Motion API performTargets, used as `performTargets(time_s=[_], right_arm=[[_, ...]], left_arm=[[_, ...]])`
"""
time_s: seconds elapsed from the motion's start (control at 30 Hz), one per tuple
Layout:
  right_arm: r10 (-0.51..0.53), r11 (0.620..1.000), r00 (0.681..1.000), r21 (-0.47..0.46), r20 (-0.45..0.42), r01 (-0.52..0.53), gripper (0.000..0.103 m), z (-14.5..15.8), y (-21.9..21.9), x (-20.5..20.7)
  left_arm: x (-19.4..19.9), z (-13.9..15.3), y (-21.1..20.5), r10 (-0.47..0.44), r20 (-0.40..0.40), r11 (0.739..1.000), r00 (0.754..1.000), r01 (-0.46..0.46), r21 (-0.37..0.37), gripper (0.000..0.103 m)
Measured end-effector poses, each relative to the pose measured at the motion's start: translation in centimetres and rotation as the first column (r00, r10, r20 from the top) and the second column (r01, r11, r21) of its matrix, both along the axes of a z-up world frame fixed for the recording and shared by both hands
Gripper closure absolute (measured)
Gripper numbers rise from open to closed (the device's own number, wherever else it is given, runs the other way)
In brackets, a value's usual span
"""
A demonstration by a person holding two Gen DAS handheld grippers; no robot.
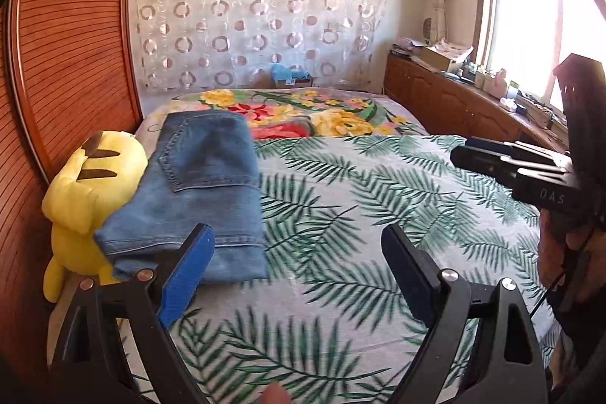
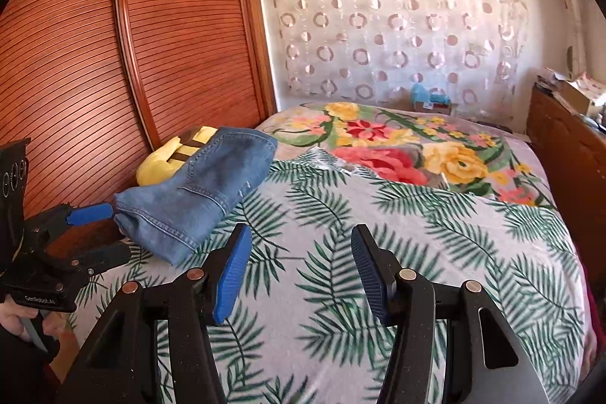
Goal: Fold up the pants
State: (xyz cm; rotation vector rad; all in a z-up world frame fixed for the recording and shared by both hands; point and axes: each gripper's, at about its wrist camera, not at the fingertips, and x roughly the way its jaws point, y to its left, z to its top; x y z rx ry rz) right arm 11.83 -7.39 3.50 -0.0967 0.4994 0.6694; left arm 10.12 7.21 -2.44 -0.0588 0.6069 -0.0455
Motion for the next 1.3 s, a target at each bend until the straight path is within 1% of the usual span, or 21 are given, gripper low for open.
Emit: performTargets(time_s=[0.07, 0.2, 0.3, 0.37, 0.57, 0.73, 0.97, 1.3], right_arm=[[-0.013, 1.000, 1.000, 0.001, 0.002, 0.013, 0.045, 0.2, -0.9, -0.5], [-0.034, 0.999, 0.999, 0.008, 0.014, 0.034, 0.030, 0.6, -2.4, -1.8], [-0.076, 0.997, 0.997, -0.002, 0.027, 0.076, 0.024, 1.0, -3.6, -3.0], [-0.101, 0.995, 0.995, 0.009, 0.028, 0.100, 0.021, 1.2, -4.4, -3.7], [-0.154, 0.987, 0.987, 0.048, 0.049, 0.151, 0.021, 2.2, -7.6, -6.7], [-0.184, 0.981, 0.980, 0.077, 0.077, 0.179, 0.021, 3.2, -9.8, -8.8], [-0.224, 0.973, 0.965, 0.090, 0.137, 0.213, 0.021, 4.8, -11.5, -11.8], [-0.260, 0.964, 0.948, 0.109, 0.186, 0.243, 0.021, 5.8, -12.3, -14.1]], left_arm=[[-0.1, 0.4, -0.8, -0.008, 0.005, 1.000, 1.000, 0.008, -0.007, 0.013], [-0.3, 1.1, -2.2, -0.014, -0.003, 1.000, 1.000, 0.014, -0.016, 0.013], [-1.0, 1.8, -3.0, -0.019, 0.014, 1.000, 1.000, 0.020, -0.020, 0.013], [-1.4, 2.1, -3.5, -0.020, 0.021, 1.000, 1.000, 0.020, -0.016, 0.013], [-2.6, 3.0, -4.8, -0.015, 0.035, 1.000, 0.999, 0.015, -0.015, 0.013], [-3.0, 4.2, -6.1, -0.026, 0.054, 1.000, 0.998, 0.026, 0.002, 0.013], [-4.3, 6.7, -7.0, -0.034, 0.108, 0.999, 0.994, 0.034, 0.002, 0.013], [-6.3, 9.9, -8.0, -0.028, 0.179, 1.000, 0.983, 0.026, 0.012, 0.013]])
